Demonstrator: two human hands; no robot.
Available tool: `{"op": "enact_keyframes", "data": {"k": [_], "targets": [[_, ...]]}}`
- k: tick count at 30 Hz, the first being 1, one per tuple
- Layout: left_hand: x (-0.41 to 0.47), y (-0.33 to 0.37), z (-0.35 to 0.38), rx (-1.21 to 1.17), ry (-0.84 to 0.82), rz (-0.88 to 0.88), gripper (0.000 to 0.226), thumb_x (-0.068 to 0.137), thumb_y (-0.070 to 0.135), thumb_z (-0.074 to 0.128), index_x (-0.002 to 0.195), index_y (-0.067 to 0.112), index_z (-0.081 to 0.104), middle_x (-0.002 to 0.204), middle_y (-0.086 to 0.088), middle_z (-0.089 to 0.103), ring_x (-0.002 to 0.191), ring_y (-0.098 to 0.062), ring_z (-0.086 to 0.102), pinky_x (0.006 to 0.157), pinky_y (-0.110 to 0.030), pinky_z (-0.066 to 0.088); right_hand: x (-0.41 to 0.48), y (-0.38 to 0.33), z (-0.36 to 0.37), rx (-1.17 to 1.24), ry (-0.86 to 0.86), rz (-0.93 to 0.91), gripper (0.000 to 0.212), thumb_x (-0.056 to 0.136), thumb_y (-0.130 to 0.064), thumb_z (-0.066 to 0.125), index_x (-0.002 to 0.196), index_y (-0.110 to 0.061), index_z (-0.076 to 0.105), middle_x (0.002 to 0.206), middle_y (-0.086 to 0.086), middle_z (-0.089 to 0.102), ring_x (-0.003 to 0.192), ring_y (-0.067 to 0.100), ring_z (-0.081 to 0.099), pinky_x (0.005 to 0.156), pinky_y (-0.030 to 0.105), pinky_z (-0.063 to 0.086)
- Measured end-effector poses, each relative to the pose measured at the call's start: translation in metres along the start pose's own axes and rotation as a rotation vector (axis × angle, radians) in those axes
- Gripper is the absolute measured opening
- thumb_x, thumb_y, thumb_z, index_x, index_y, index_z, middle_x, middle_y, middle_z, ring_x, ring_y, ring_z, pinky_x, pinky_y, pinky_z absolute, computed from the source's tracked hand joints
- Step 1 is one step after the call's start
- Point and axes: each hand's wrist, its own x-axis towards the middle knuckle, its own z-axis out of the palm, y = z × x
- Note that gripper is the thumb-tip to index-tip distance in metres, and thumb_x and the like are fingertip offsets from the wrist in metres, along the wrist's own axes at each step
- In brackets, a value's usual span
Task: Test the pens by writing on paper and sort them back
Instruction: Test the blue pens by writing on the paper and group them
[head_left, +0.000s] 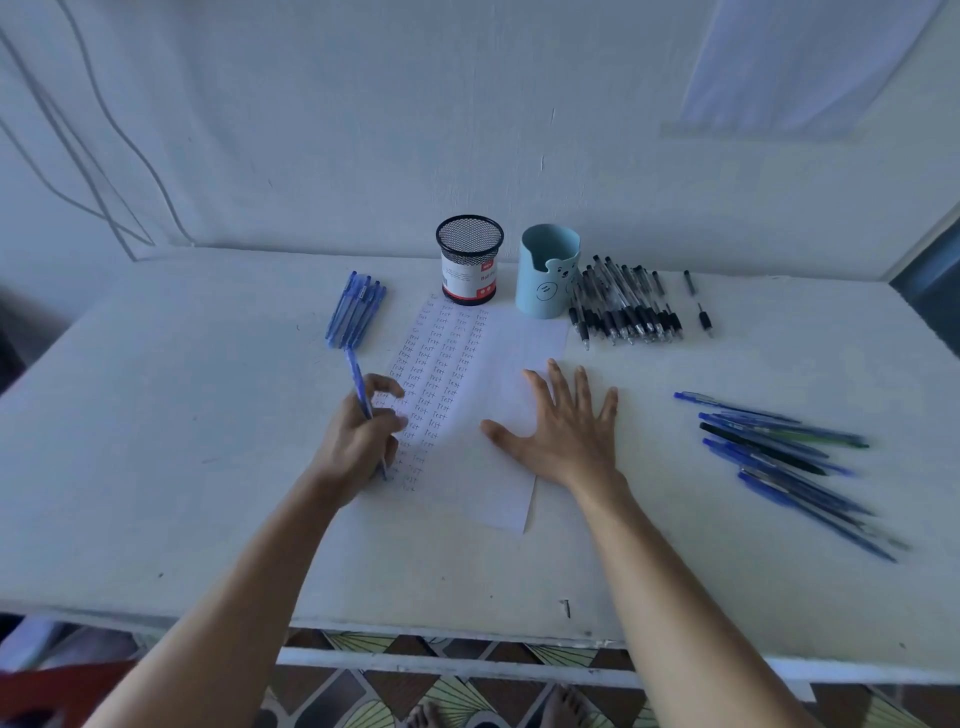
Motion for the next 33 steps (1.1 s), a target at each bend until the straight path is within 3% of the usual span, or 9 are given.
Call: {"op": "enact_keyframes", "data": {"k": [3,7,11,15,20,24,28,31,33], "targets": [[0.007,0.002,0.001,-0.022,-0.022,-0.059,0.030,0.105,0.034,0.046,0.117,0.007,0.049,0.047,0.002,0.031,0.040,-0.016,0.025,0.044,-0.024,0.027,0.000,0.000,-0.001,0.001,-0.002,0.001,0.101,0.073,-0.095,0.021,0.156,-0.038,0.007,0.167,-0.007,-0.007,0.153,0.025,-0.012,0.116,0.063,-0.011],[0.010,0.008,0.006,0.055,-0.044,-0.067,0.026,0.108,0.029,0.040,0.114,0.011,0.058,0.048,-0.002,0.043,0.041,-0.019,0.043,0.050,-0.031,0.038,-0.001,0.000,-0.001,0.009,0.014,-0.008,0.100,0.074,-0.094,0.022,0.156,-0.037,0.009,0.167,-0.007,-0.006,0.153,0.025,-0.012,0.116,0.063,-0.011],[0.014,0.023,0.009,-0.206,-0.037,-0.115,0.024,0.108,0.024,0.040,0.115,0.007,0.057,0.066,-0.012,0.063,0.053,-0.025,0.066,0.039,-0.026,0.044,-0.003,0.001,-0.002,0.020,0.025,-0.036,0.098,0.076,-0.091,0.025,0.155,-0.034,0.010,0.167,-0.005,-0.005,0.153,0.023,-0.011,0.116,0.063,-0.010],[0.026,0.028,0.014,-0.162,0.004,-0.118,0.024,0.106,0.026,0.047,0.113,0.013,0.066,0.091,-0.007,0.065,0.046,-0.014,0.042,0.038,-0.020,0.028,-0.004,0.002,-0.003,0.021,0.029,-0.059,0.096,0.080,-0.086,0.030,0.155,-0.031,0.011,0.167,-0.004,-0.008,0.153,0.021,-0.012,0.116,0.064,-0.008],[0.039,0.027,0.020,-0.122,0.095,-0.112,0.028,0.103,0.035,0.054,0.100,0.017,0.075,0.074,0.003,0.065,0.043,-0.011,0.034,0.041,-0.019,0.024,-0.003,0.002,-0.002,0.005,0.042,-0.056,0.095,0.081,-0.082,0.032,0.156,-0.028,0.011,0.167,-0.003,-0.005,0.153,0.021,-0.012,0.116,0.064,-0.010],[0.048,0.025,0.024,-0.040,0.125,-0.108,0.027,0.098,0.032,0.063,0.094,0.007,0.072,0.071,-0.001,0.061,0.040,-0.011,0.033,0.039,-0.019,0.025,-0.004,0.001,-0.002,-0.028,0.075,-0.081,0.091,0.081,-0.079,0.016,0.157,-0.029,0.010,0.167,-0.002,-0.004,0.152,0.023,-0.016,0.114,0.064,-0.017],[0.057,0.023,0.027,0.124,0.118,-0.087,0.033,0.103,0.030,0.053,0.088,0.008,0.072,0.064,-0.001,0.058,0.040,-0.012,0.036,0.039,-0.021,0.029,-0.003,-0.001,-0.002,-0.022,0.070,-0.091,0.091,0.080,-0.078,0.006,0.158,-0.031,0.008,0.167,-0.002,-0.004,0.152,0.023,-0.015,0.115,0.062,-0.016],[0.066,0.023,0.026,0.235,0.183,-0.048,0.030,0.103,0.021,0.045,0.101,0.010,0.073,0.073,-0.001,0.064,0.053,-0.016,0.051,0.049,-0.028,0.042,-0.002,0.000,-0.001,-0.034,0.051,-0.099,0.084,0.086,-0.077,0.015,0.157,-0.034,0.005,0.167,-0.003,-0.007,0.152,0.023,-0.016,0.116,0.061,-0.015],[0.076,0.026,0.022,0.438,0.222,0.000,0.036,0.099,0.012,0.041,0.123,0.011,0.068,0.100,-0.004,0.068,0.088,-0.028,0.063,0.076,-0.035,0.048,-0.002,0.000,-0.001,-0.029,0.025,-0.098,0.082,0.088,-0.076,0.020,0.158,-0.035,0.004,0.167,-0.005,-0.009,0.152,0.023,-0.015,0.117,0.060,-0.012]]}}
